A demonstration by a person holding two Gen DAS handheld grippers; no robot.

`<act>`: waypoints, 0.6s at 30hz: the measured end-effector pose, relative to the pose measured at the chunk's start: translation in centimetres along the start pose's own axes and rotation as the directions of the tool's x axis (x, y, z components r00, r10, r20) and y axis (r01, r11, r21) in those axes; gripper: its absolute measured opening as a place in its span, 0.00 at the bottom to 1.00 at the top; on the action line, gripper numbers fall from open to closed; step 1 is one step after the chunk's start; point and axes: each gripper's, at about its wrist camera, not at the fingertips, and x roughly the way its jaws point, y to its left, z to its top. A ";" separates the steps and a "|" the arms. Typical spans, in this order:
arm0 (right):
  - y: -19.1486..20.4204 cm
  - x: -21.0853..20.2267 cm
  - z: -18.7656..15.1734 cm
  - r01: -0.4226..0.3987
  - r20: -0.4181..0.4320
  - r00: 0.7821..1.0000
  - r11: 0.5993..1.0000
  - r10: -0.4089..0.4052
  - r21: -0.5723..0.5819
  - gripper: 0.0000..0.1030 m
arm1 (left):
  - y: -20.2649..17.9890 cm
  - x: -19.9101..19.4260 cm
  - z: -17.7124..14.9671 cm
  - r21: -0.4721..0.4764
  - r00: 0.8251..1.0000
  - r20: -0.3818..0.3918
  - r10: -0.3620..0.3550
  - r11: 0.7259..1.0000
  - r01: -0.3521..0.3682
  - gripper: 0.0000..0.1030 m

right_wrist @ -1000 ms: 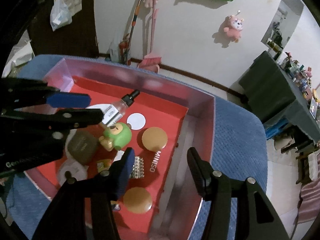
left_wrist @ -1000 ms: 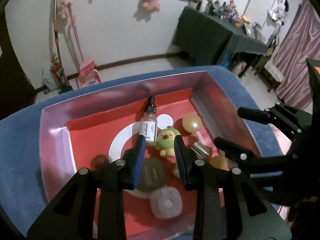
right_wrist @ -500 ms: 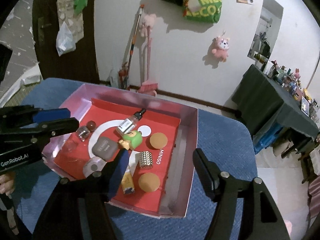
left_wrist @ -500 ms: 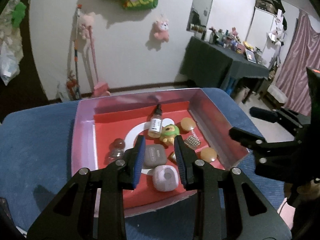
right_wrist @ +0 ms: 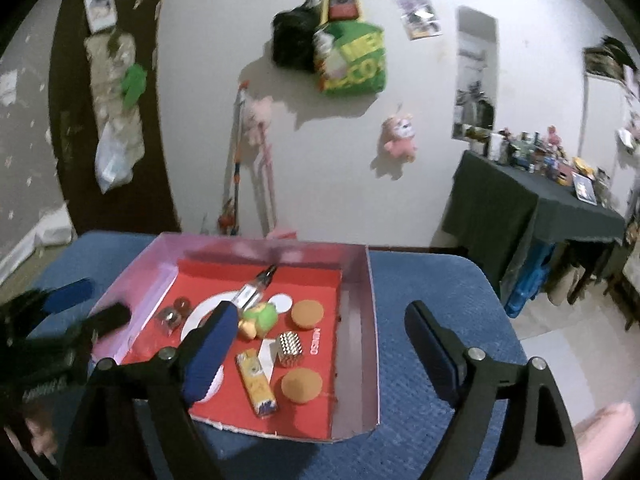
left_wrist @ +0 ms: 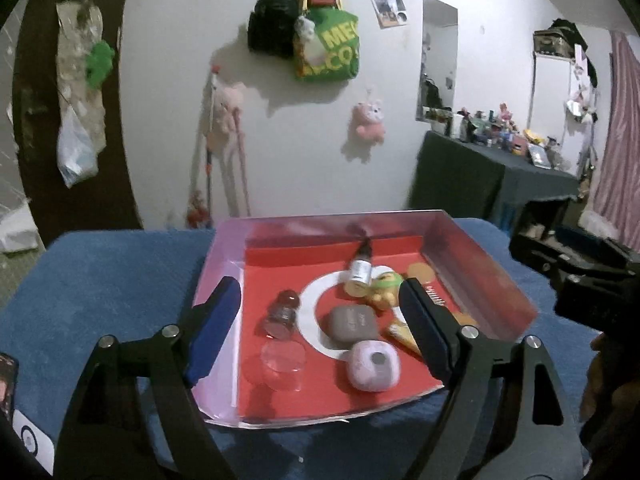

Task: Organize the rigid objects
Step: 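Withdraw both grippers up out of the box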

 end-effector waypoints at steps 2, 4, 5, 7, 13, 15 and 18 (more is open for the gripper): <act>-0.1 0.0 -0.6 -0.005 0.037 0.999 1.000 0.004 0.023 0.89 | 0.2 0.3 -0.2 -0.010 1.000 0.001 -0.002 1.000 0.002 0.79; -0.1 0.2 -1.1 -0.002 0.061 0.998 1.000 0.000 0.028 0.92 | 0.4 0.4 -0.4 -0.017 1.000 0.014 0.006 1.000 -0.005 0.79; 0.1 0.4 -1.4 -0.005 0.071 0.997 1.000 0.004 0.026 0.95 | 0.5 0.3 -0.6 -0.017 1.000 0.024 0.019 1.000 -0.018 0.81; 0.3 0.7 -2.1 0.006 0.082 0.997 1.000 -0.007 0.018 1.00 | 0.7 0.5 -0.8 -0.016 0.999 0.040 0.035 0.999 -0.035 0.85; 1.4 2.1 -4.0 0.019 0.089 0.996 0.999 -0.016 -0.031 1.00 | 0.8 1.1 -1.5 -0.010 0.998 0.047 0.042 0.999 -0.042 0.85; 1.4 2.4 -4.4 0.025 0.091 0.996 0.999 -0.022 -0.036 1.00 | 0.8 1.5 -1.8 -0.005 0.998 0.042 0.044 0.999 -0.044 0.86; 0.9 3.0 -5.0 0.020 0.070 0.997 1.000 -0.018 -0.015 1.00 | 0.9 2.1 -2.0 -0.011 0.999 0.015 0.032 0.999 -0.032 0.86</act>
